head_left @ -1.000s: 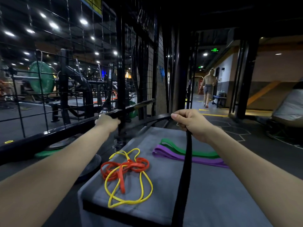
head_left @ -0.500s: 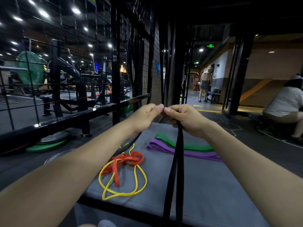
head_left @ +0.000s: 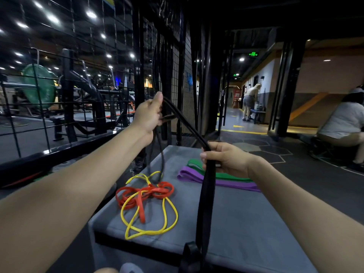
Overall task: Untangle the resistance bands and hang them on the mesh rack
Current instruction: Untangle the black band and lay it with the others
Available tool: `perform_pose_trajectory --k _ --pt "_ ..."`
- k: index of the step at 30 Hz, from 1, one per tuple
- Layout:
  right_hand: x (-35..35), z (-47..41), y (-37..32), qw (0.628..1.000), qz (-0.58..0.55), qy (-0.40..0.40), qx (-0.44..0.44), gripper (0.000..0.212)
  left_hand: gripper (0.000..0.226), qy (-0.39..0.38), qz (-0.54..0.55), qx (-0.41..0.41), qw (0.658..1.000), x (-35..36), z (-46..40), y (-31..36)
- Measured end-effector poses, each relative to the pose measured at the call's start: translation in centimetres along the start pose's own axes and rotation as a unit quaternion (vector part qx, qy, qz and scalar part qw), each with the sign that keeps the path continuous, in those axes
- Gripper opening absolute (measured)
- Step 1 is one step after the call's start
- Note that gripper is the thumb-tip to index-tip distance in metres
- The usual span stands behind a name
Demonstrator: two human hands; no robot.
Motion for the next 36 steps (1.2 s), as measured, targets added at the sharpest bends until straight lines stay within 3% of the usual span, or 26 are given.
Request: perform_pose_trajectory --k 2,6,9,14,20,23,25,28,33,36 --pt "-0.2 0.3 0.0 1.000 -0.005 0.014 -0.011 0.004 0.031 0.047 0.049 -0.040 0.997 -0.5 -0.1 -0.5" --pt "-0.5 0.7 -0.9 0.996 -0.038 0.066 -0.056 0.019 0.031 0.104 0.085 -0.087 0.987 -1.1 -0.4 -1.2" --pt "-1.1 1.1 -2.7 0.988 -0.022 0.123 -0.093 0.024 0.031 0.096 0.086 -0.105 0.986 -1.6 -0.4 -1.8" --pt "-2.5 2.0 -5.5 0.975 -0.018 0.190 -0.116 0.018 0.036 -0.037 0.011 -0.190 0.981 -3.2 1.5 -4.2" --pt "-2.7 3.1 -7.3 0.979 0.016 0.172 -0.106 0.013 0.024 -0.244 -0.031 -0.236 0.940 -2.4 6.1 -6.7" --pt "-2.4 3.2 -7.6 0.982 0.064 0.152 -0.092 0.013 0.018 -0.262 -0.011 -0.172 0.950 -0.2 5.7 -5.3" --pt "-1.8 3.1 -7.6 0.983 0.094 0.135 -0.084 0.016 0.025 -0.242 0.012 -0.098 0.965 2.3 4.8 -3.2" --pt "-0.9 3.1 -7.6 0.981 0.129 0.116 -0.083 0.016 0.038 -0.284 0.014 -0.024 0.958 6.1 4.2 -0.7" --pt "-1.7 3.3 -6.5 0.977 0.153 0.137 -0.057 0.031 0.045 -0.326 -0.138 0.003 0.935 7.9 3.9 -1.7" --pt "-1.7 3.4 -5.2 0.980 0.158 0.114 -0.042 0.028 0.050 -0.353 -0.208 0.000 0.912 7.6 4.0 -1.5"
Point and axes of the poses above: each hand's wrist, its own z-axis away from the middle knuckle, its own x-axis out of the palm, y = z × x, the point moved 2 cm from there along -z, towards the middle knuckle, and after that the axes turned 14 degrees about x, right-handed, at the moved point
